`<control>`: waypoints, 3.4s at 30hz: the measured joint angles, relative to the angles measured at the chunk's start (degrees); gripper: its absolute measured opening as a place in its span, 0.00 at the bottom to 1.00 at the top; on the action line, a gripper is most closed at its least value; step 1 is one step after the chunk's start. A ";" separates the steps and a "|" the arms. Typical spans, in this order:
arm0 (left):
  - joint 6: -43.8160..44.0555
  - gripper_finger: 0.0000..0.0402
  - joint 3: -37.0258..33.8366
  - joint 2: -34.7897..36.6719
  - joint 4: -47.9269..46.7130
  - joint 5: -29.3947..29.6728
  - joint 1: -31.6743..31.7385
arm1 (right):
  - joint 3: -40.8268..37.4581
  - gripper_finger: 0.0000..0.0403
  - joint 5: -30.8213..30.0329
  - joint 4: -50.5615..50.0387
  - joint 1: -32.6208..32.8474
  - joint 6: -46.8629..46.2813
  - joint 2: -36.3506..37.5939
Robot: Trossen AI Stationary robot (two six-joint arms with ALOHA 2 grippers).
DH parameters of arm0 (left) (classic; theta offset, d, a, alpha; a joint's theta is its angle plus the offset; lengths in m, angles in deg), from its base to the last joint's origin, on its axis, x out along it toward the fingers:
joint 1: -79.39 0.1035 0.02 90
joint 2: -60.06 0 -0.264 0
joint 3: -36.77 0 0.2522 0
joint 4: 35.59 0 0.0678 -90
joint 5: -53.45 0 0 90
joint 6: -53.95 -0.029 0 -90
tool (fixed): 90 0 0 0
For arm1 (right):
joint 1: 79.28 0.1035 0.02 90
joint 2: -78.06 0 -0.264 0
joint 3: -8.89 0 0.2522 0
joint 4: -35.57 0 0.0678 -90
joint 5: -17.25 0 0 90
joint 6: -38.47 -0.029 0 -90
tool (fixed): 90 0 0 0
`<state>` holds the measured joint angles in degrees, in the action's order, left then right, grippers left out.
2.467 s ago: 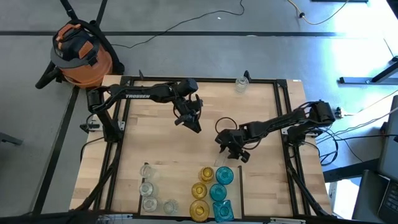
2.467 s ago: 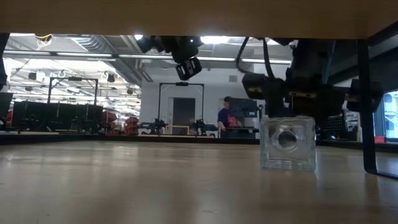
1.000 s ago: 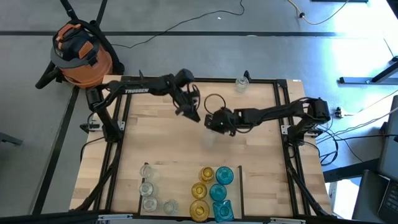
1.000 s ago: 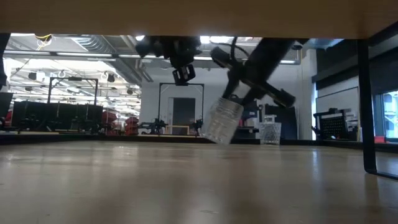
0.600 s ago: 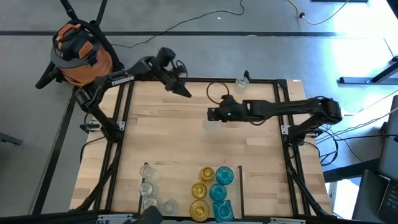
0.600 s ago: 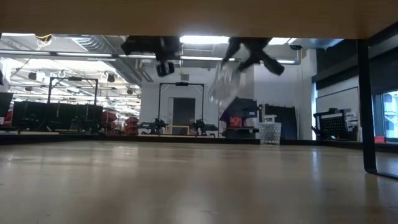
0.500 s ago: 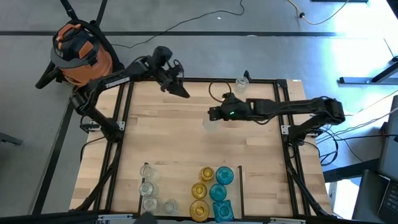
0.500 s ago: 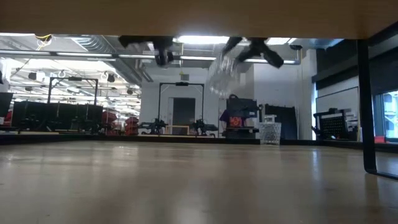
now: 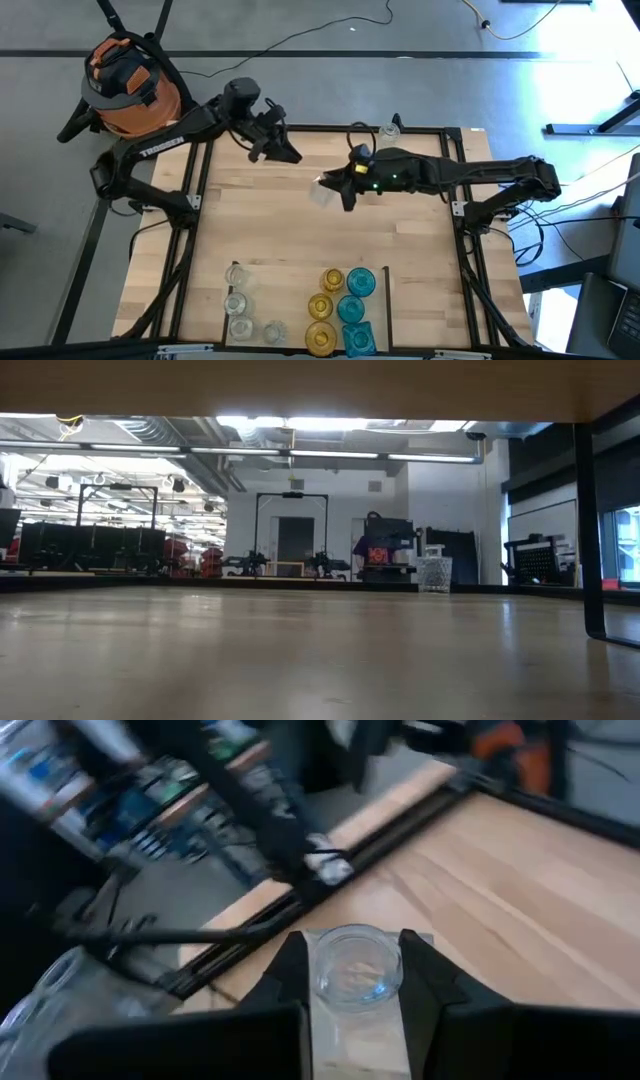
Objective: Sort vases onto shelf
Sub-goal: Put the transparent vase on the shelf aligned with the other transparent vase
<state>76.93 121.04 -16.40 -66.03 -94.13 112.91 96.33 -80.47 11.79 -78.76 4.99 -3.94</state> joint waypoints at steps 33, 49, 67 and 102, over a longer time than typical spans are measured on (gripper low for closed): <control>11.40 0.28 -0.06 15.46 -10.57 60.72 -38.68 | 0.54 0.15 8.95 17.97 14.15 6.81 -10.15; 9.86 0.28 -0.08 15.02 -12.21 58.83 -40.11 | 27.56 0.15 11.36 2.69 13.73 15.34 -27.82; 6.76 0.28 -0.04 16.44 -20.46 58.99 -40.07 | 36.49 0.15 0.04 -5.52 19.52 9.42 -33.50; 3.29 0.28 -0.04 16.53 -23.69 59.63 -37.49 | 36.52 0.18 8.34 -8.28 19.21 7.90 -35.29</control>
<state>80.23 121.00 0.13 -89.72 -34.51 75.42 132.85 -72.13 3.51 -59.56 12.89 -39.23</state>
